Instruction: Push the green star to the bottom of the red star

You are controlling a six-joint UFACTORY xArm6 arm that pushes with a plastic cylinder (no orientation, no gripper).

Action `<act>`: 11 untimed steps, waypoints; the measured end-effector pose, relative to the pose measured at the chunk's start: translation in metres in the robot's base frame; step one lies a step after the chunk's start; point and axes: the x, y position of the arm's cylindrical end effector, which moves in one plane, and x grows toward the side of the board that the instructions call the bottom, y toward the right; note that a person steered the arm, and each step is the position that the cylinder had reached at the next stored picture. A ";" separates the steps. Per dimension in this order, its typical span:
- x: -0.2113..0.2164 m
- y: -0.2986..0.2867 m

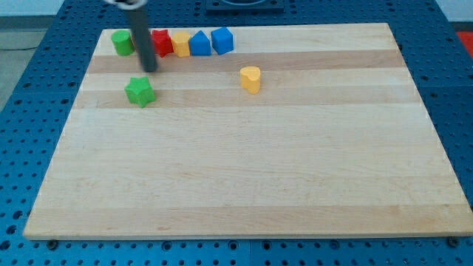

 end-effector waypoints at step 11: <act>0.065 0.056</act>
